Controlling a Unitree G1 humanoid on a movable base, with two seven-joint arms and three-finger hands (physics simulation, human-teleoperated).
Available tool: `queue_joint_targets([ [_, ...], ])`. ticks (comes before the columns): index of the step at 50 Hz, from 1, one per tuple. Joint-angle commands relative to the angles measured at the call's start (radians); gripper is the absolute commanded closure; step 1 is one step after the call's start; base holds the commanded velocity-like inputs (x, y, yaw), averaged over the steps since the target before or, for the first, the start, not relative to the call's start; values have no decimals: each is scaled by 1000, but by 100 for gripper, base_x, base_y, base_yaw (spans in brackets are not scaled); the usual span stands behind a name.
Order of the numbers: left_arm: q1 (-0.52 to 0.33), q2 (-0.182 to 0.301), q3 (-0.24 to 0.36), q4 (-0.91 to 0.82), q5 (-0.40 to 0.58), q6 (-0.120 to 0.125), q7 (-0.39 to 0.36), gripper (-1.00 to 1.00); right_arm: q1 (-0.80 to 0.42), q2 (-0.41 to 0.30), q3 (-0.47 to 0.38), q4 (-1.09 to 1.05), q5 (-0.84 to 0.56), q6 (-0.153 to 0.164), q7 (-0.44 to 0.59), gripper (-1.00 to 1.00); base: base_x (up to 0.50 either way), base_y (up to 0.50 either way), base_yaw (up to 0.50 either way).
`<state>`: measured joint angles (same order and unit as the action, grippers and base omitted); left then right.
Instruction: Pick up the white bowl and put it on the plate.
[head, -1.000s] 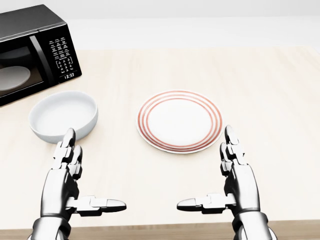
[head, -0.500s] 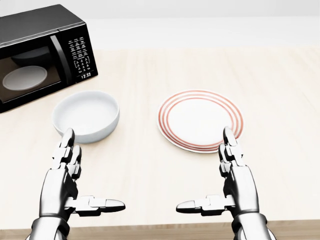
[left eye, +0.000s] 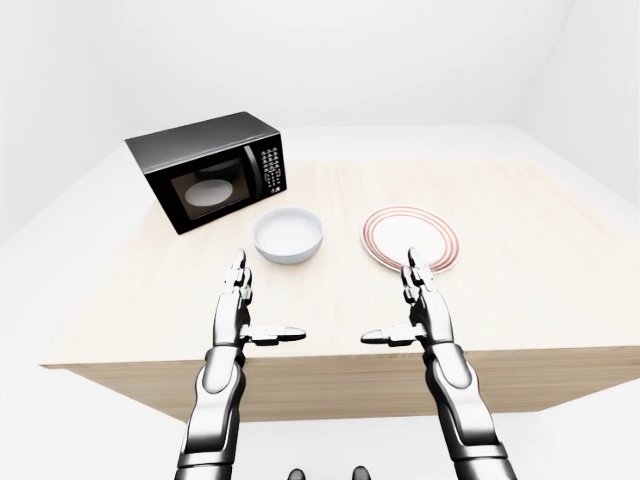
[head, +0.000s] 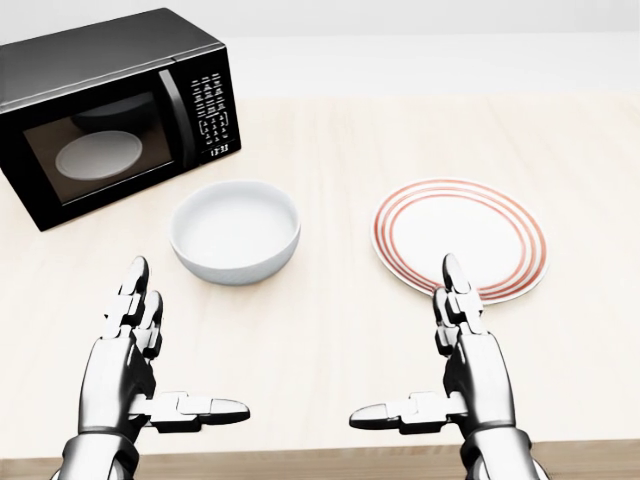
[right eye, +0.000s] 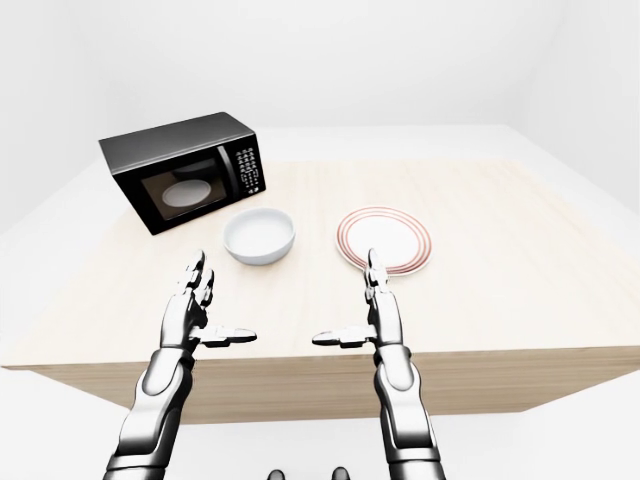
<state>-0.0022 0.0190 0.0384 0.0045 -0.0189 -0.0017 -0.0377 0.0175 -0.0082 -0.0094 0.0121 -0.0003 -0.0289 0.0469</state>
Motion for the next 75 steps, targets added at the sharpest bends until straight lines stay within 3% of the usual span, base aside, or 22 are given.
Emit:
queue_joint_targets([
  [1, 0, 0, 0, 0, 0, 0, 0, -100, 0, 1, 4, 3, 0, -3, 2, -100, 0, 28, 0],
  [11, 0, 0, 0, 0, 0, 0, 0, -100, 0, 1, 4, 18, 0, -18, 4, -100, 0, 28, 0],
  [21, 0, 0, 0, 0, 0, 0, 0, -100, 0, 3, 6, 8, -1, -9, 2, -100, 0, 28, 0],
  [28, 0, 0, 0, 0, 0, 0, 0, -100, 1, 4, 12, 27, 0, -27, 9, -100, 0, 25, 0],
  [33, 0, 0, 0, 0, 0, 0, 0, -100, 4, 5, 13, 13, 4, -16, 10, -100, 0, 1, 0],
  [49, 0, 0, 0, 0, 0, 0, 0, -100, 4, 6, 16, 32, -2, -40, 9, -100, 8, 0, 0],
  [75, 0, 0, 0, 0, 0, 0, 0, -100, 4, 6, 19, 28, -5, -44, 12, -100, 26, 1, 0],
])
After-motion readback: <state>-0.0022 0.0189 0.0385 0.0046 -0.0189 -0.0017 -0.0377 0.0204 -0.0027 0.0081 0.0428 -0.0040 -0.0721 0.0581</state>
